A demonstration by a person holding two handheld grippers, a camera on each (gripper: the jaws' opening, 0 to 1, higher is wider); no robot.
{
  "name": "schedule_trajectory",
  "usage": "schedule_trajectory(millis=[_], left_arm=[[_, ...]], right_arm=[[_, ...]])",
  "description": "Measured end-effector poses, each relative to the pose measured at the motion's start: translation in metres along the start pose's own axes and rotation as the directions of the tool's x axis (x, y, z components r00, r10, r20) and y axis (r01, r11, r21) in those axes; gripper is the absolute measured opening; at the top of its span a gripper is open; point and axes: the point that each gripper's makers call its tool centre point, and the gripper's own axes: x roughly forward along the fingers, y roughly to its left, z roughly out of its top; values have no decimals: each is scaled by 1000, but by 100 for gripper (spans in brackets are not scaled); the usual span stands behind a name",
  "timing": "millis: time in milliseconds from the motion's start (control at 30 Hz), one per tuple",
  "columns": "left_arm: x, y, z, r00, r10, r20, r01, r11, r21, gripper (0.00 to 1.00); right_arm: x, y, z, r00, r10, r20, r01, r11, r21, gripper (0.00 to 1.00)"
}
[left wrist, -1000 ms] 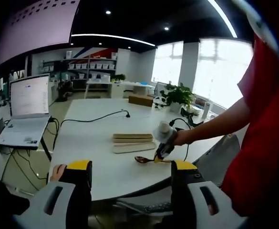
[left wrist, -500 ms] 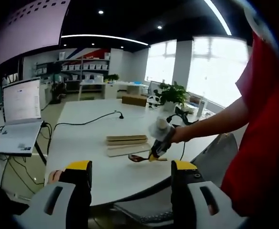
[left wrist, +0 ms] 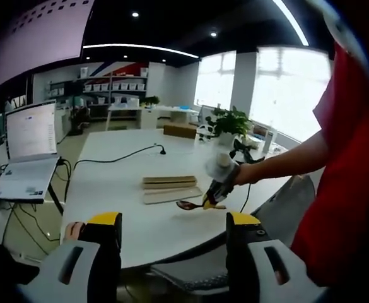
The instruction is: Arrange the utensils inside the cutlery case until each visible utensil rests in its matching compartment.
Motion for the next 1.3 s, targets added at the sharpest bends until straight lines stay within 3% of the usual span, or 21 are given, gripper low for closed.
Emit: schedule_trajectory(millis=[67,167,433,767,867,933,1300], left_arm=[[1,-1,0,1000,0,0,0,1000,0,69],[3,-4,0,1000,-6,-2,6,1000,5,68],[5,-6,0,1000,-7,1,7,1000,2,68],[-3,0,-4,1000,26,0,-26,1000,-6,68],[-4,1,-5,999,33,-4,-33,999,-5,68],[-4,1,-4,999,34,0,-34,999,-3,68],[0,-4,-1,1000,15,-2,-15,1000,10,68]], right_arm=[[-3,-5,1,1000,-4,5,4,1000,8,1],[-7,-9,1,1000,14,-2,-14,995,96,1],[-24,-26,12,1000,3,19,-3,1000,13,1],[-26,-29,19,1000,24,19,-23,999,-35,1],[-28,-33,20,999,47,-1,-47,997,-54,1],[-32,-39,20,1000,23,-12,-24,994,-109,1],[-47,-58,24,999,8,-51,-18,980,-199,1]])
